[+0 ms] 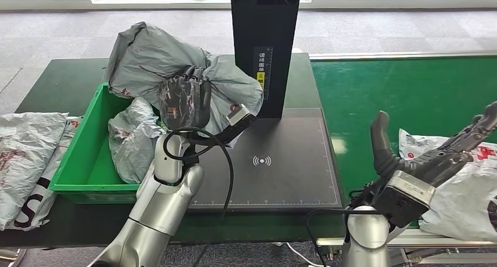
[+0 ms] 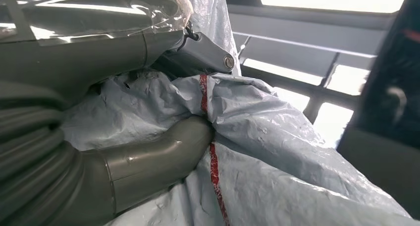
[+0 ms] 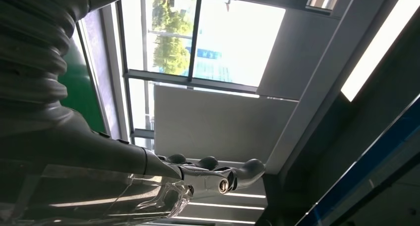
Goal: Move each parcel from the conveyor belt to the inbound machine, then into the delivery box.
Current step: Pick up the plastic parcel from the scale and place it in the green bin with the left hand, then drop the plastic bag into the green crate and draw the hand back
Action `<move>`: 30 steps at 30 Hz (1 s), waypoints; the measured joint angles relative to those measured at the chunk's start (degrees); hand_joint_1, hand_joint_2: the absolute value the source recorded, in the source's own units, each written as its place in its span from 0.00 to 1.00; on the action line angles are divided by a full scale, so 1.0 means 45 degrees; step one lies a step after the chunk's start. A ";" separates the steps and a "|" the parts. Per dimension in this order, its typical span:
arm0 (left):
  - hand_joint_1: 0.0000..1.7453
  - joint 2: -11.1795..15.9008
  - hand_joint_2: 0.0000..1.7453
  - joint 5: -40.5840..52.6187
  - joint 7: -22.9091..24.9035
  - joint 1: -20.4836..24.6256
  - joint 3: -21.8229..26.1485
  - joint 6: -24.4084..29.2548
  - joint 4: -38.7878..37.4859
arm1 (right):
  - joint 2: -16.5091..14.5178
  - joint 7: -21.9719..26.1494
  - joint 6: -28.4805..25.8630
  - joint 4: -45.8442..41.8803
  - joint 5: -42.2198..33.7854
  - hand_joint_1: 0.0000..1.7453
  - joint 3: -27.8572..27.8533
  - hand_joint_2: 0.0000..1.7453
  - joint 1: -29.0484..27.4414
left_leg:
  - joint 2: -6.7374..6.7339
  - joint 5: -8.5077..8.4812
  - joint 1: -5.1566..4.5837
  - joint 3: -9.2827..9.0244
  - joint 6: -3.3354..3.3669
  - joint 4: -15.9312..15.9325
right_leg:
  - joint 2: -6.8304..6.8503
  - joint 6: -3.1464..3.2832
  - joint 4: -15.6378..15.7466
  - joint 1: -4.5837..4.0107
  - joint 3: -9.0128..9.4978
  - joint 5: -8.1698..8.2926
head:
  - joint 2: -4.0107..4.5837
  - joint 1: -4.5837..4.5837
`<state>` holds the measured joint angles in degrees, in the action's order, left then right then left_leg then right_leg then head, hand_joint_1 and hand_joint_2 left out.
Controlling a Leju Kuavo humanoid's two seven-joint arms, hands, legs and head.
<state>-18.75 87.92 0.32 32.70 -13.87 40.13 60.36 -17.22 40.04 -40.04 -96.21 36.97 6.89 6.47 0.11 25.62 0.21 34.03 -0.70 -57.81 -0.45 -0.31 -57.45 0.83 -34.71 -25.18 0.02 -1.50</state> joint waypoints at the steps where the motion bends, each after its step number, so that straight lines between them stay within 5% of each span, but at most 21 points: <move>1: 1.00 0.0123 1.00 -0.0147 -0.0061 0.0150 0.0272 0.0000 -0.0270 | 0.0000 0.0000 0.0000 0.0001 -0.0001 0.00 0.0047 1.00 0.0000 | 0.0000 -0.0003 0.0001 -0.0002 -0.0004 0.0000 | -0.0001 0.0001 -0.0003 -0.0001 -0.0001 0.0000 | 0.0000 -0.0001; 19: 1.00 0.1210 1.00 -0.0357 -0.1729 0.0811 0.6613 0.0000 -0.2642 | 0.0029 0.0000 0.0006 0.0133 -0.0255 0.00 0.1328 1.00 0.0051 | 0.0008 -0.0014 0.0009 0.0002 -0.0020 0.0002 | -0.0008 0.0011 -0.0019 -0.0006 -0.0007 -0.0006 | 0.0000 -0.0002; 30: 1.00 0.1331 1.00 -0.0354 -0.1845 0.0798 0.7821 0.0000 -0.2861 | 0.0029 0.0000 0.0007 0.0234 -0.0255 0.00 0.1446 1.00 0.0080 | 0.0020 -0.0014 0.0007 0.0006 -0.0019 0.0002 | 0.0003 0.0011 -0.0018 -0.0004 -0.0004 -0.0005 | 0.0000 -0.0002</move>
<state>-12.76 86.32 -7.98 36.29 21.33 40.13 47.49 -17.09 40.04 -40.01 -95.16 35.82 13.40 6.84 0.21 25.55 0.24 34.06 -0.79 -57.81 -0.43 -0.26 -57.54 0.82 -34.73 -25.20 0.02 -1.51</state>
